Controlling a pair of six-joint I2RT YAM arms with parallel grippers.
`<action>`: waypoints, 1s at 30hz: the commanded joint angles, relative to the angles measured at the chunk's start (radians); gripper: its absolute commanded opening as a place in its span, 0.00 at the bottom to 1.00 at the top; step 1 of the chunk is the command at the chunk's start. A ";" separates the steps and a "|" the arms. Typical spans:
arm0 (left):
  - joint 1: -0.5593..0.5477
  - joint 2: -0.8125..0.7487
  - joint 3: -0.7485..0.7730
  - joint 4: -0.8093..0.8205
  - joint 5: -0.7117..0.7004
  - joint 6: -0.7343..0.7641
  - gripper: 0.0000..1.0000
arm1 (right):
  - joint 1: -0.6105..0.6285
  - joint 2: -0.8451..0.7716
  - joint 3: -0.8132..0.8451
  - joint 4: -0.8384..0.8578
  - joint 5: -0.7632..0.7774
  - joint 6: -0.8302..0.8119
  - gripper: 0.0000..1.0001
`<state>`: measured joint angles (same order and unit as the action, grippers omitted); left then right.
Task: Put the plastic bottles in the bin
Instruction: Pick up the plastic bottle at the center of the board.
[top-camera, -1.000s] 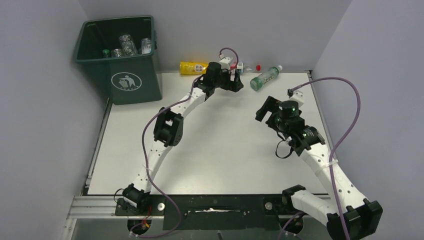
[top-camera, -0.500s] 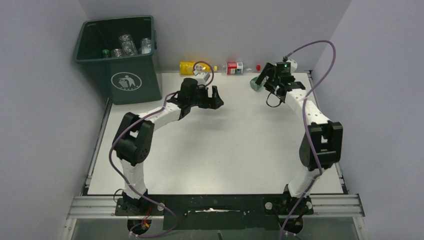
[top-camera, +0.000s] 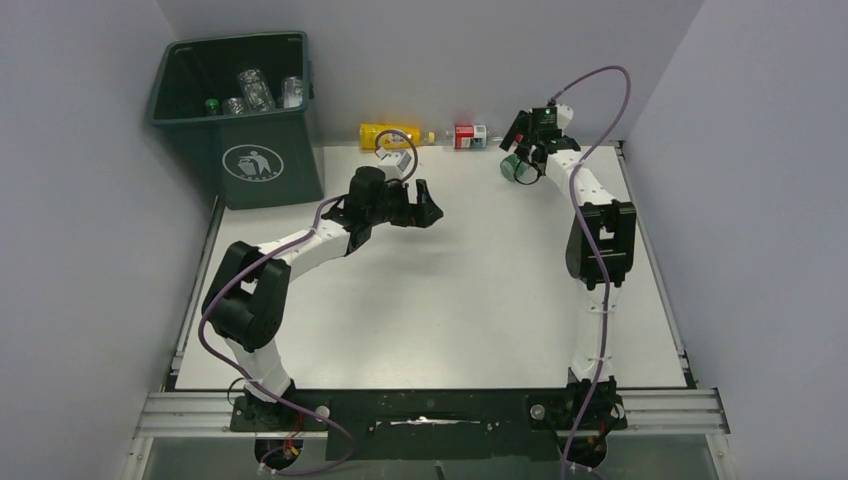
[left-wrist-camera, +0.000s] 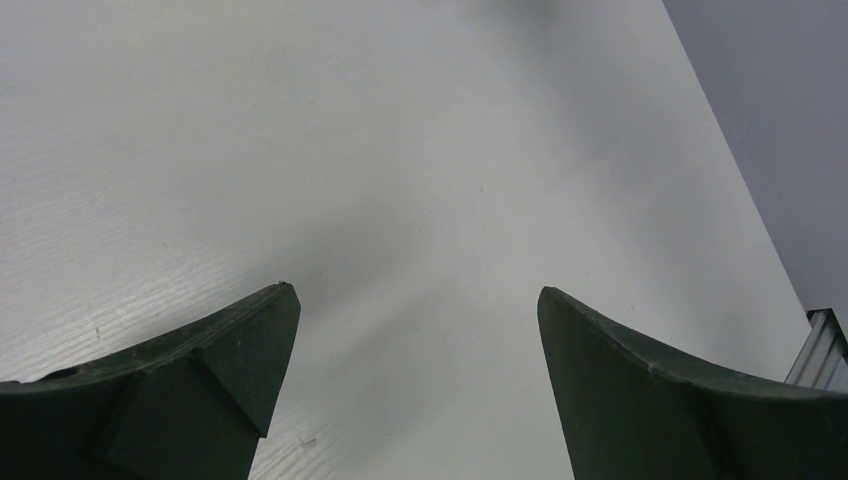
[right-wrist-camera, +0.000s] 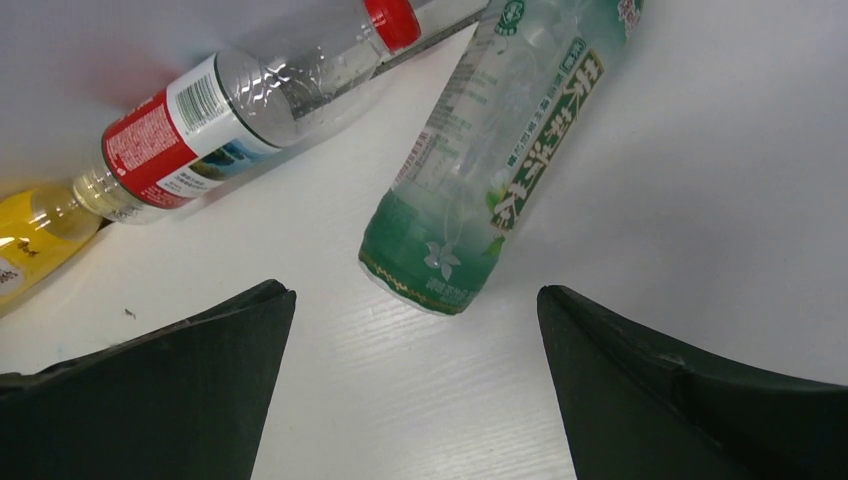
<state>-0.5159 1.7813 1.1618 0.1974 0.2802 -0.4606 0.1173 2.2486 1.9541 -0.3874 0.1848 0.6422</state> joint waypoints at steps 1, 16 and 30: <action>0.001 -0.006 0.022 0.048 0.001 0.000 0.91 | -0.006 0.041 0.120 0.002 0.047 -0.006 0.98; 0.012 0.049 0.035 0.022 -0.004 0.027 0.91 | -0.022 0.142 0.164 0.006 0.070 0.010 0.98; 0.012 0.064 0.036 0.017 -0.007 0.039 0.91 | -0.035 0.214 0.223 0.013 0.055 0.003 0.99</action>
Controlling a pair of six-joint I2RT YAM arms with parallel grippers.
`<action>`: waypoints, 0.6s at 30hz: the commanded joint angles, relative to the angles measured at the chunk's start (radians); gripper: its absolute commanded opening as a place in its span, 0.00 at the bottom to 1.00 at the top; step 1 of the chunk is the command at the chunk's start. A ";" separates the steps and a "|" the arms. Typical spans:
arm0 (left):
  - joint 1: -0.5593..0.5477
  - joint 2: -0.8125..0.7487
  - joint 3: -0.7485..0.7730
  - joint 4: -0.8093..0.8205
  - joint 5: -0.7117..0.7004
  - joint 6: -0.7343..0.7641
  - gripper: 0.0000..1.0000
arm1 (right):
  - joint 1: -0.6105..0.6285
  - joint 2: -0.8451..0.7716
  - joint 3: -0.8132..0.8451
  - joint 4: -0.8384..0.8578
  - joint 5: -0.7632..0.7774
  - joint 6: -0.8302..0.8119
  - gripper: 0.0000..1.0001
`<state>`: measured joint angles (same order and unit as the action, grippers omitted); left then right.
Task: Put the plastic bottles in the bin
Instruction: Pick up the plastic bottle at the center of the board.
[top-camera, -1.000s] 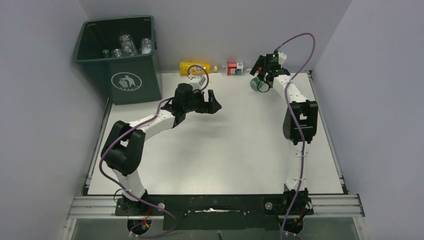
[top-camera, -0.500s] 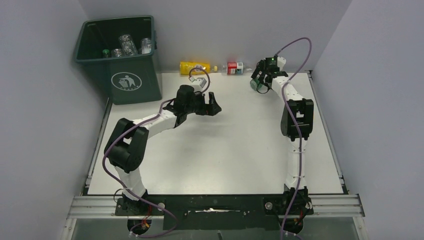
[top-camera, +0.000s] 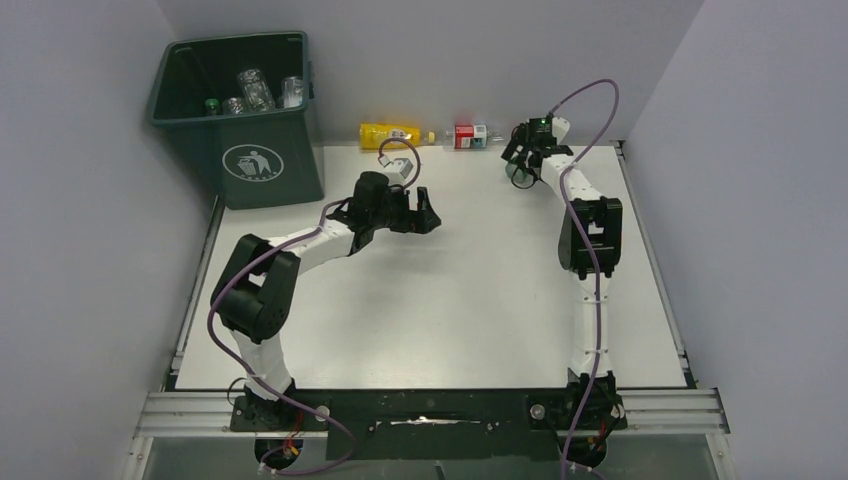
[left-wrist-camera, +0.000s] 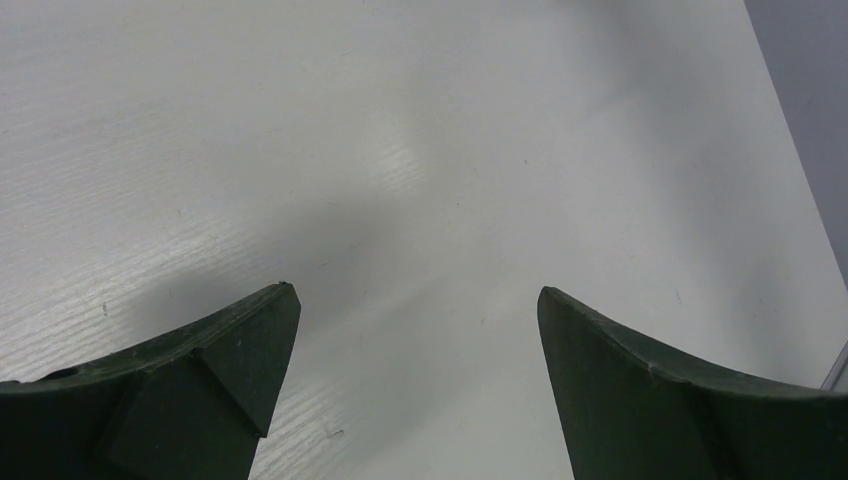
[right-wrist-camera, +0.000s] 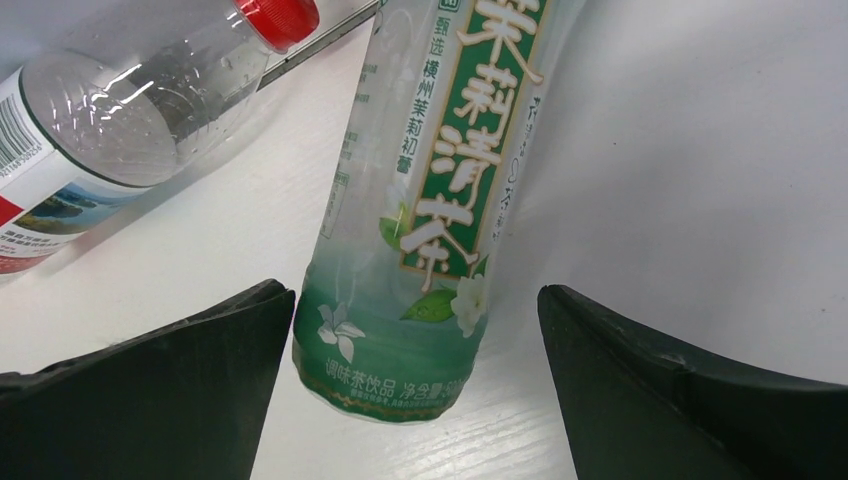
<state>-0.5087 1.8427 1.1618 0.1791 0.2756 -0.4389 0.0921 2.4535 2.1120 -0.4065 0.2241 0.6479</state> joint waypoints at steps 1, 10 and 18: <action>0.005 0.005 0.036 0.037 -0.003 0.017 0.91 | -0.013 0.011 0.065 0.032 0.017 -0.004 0.99; 0.004 0.015 0.041 0.037 0.006 0.014 0.90 | -0.027 -0.028 -0.026 0.068 0.021 -0.004 0.79; -0.001 -0.007 0.035 0.031 0.004 -0.004 0.90 | -0.028 -0.147 -0.233 0.141 0.010 -0.004 0.61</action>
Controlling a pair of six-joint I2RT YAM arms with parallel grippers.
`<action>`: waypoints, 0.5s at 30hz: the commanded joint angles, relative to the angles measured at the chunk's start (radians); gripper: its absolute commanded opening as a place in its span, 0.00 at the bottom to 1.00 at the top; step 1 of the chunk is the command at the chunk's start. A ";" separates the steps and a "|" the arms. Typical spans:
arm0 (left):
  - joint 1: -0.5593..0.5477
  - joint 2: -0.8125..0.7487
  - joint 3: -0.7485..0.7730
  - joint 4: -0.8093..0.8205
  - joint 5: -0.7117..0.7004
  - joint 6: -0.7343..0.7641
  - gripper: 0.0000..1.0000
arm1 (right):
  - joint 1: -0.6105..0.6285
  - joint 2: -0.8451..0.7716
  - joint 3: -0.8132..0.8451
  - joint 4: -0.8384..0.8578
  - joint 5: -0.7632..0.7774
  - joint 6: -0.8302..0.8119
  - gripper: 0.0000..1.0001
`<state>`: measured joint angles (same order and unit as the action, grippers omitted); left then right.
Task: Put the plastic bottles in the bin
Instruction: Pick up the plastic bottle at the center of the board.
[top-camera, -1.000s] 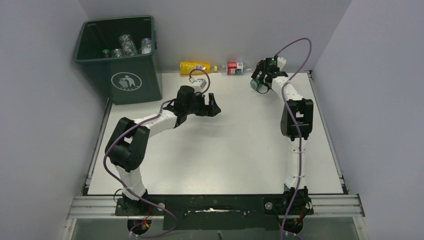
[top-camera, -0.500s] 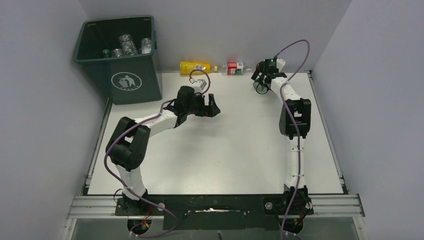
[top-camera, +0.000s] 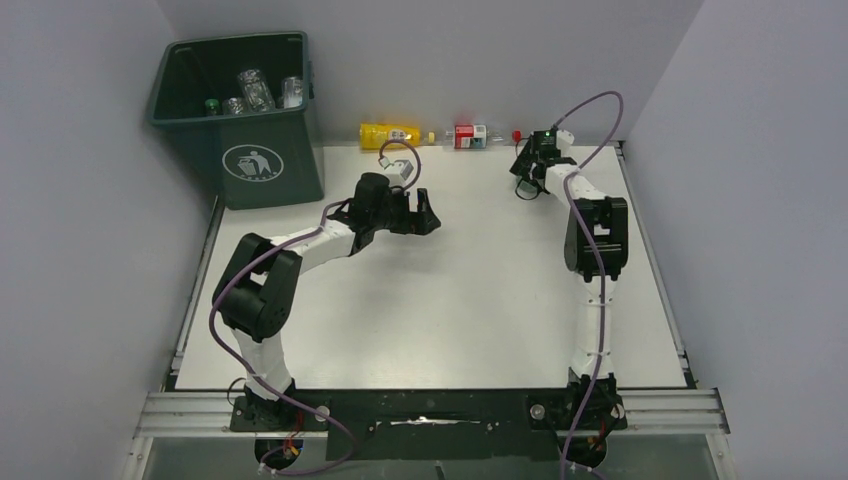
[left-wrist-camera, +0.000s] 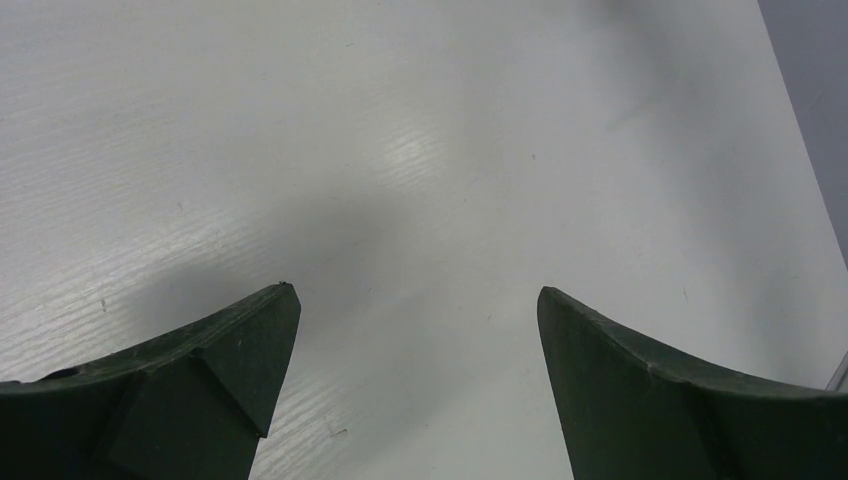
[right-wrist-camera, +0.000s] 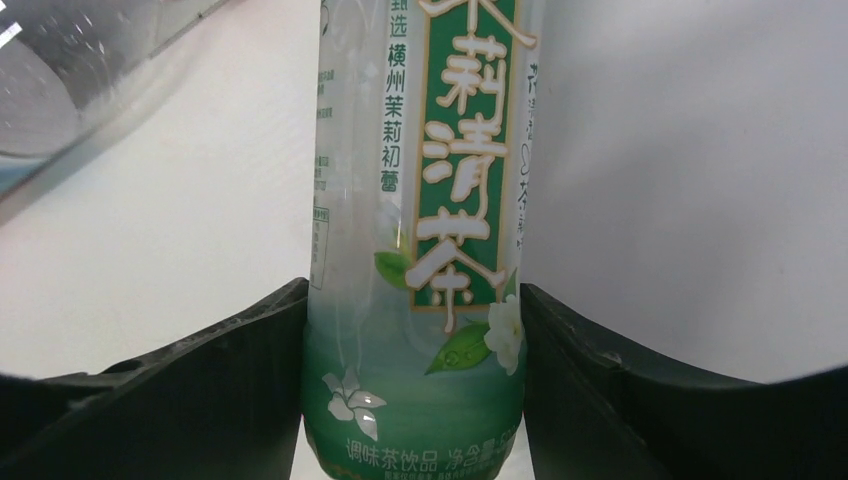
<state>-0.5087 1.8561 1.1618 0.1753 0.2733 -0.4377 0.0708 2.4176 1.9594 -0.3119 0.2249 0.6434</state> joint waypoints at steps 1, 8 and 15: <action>-0.003 -0.023 0.036 0.033 0.006 -0.009 0.90 | -0.007 -0.134 -0.111 0.053 0.011 0.002 0.60; -0.020 -0.061 0.009 0.021 0.008 -0.037 0.90 | -0.006 -0.386 -0.489 0.149 0.046 0.017 0.58; -0.026 -0.126 -0.045 -0.023 0.011 -0.045 0.90 | 0.019 -0.670 -0.873 0.236 0.019 0.044 0.57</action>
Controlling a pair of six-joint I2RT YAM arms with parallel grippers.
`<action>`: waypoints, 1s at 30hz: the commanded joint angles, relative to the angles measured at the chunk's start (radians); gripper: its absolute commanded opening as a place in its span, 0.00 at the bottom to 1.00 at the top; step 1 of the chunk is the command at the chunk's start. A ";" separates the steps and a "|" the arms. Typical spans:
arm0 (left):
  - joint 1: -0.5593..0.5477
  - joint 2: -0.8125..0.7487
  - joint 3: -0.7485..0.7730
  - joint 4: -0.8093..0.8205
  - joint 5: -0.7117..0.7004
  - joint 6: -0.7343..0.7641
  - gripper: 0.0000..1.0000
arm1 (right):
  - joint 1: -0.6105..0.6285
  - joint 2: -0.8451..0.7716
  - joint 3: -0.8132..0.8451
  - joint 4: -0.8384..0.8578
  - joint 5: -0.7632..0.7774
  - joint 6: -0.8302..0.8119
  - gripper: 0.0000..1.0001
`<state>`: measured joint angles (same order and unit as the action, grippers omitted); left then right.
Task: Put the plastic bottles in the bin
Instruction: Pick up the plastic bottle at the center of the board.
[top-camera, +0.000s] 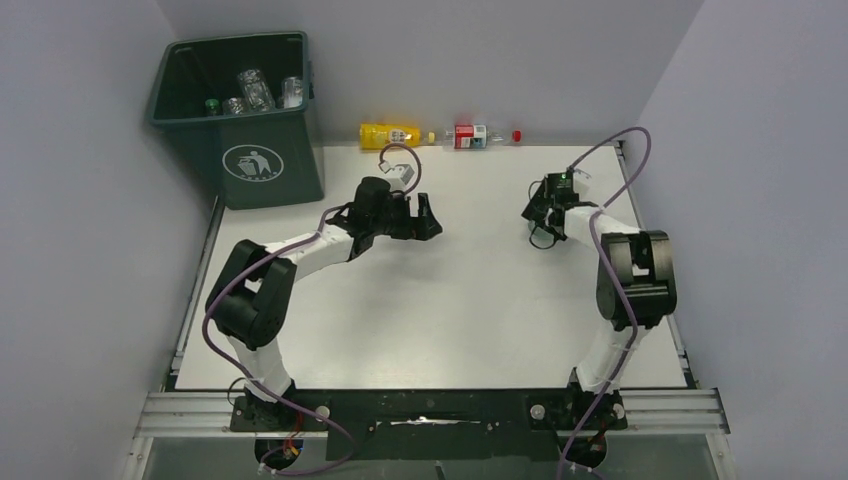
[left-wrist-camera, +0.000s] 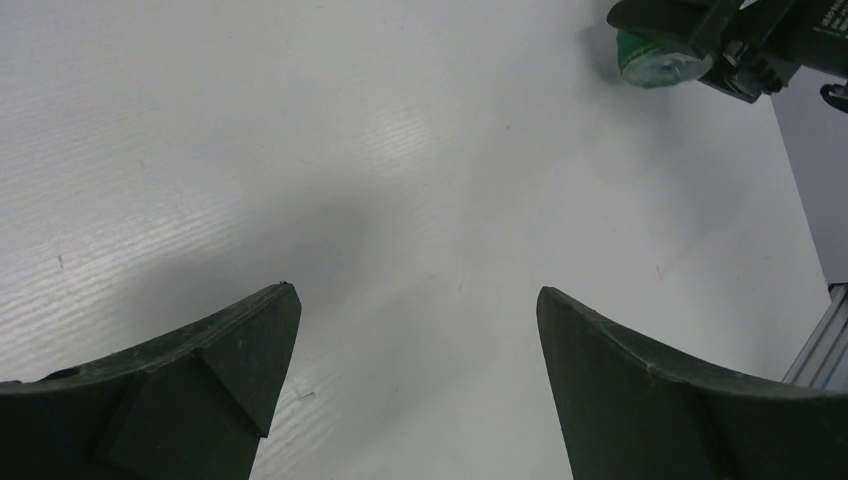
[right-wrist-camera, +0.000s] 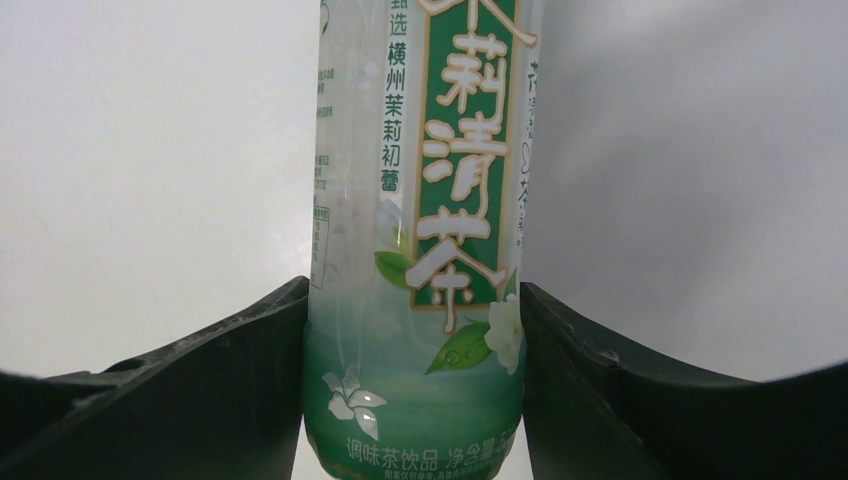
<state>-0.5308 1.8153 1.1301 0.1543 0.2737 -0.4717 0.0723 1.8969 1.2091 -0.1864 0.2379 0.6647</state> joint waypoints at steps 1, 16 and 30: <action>-0.005 -0.093 -0.020 -0.009 0.014 -0.013 0.90 | 0.027 -0.179 -0.162 0.114 0.000 0.022 0.57; -0.022 -0.138 -0.064 -0.028 0.116 -0.075 0.90 | 0.182 -0.540 -0.473 0.059 -0.050 0.034 0.58; -0.004 -0.184 -0.062 0.070 0.295 -0.228 0.91 | 0.213 -0.771 -0.577 0.094 -0.193 -0.006 0.58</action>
<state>-0.5476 1.6974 1.0470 0.1120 0.4599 -0.6136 0.2768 1.1919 0.6491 -0.1669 0.1131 0.6849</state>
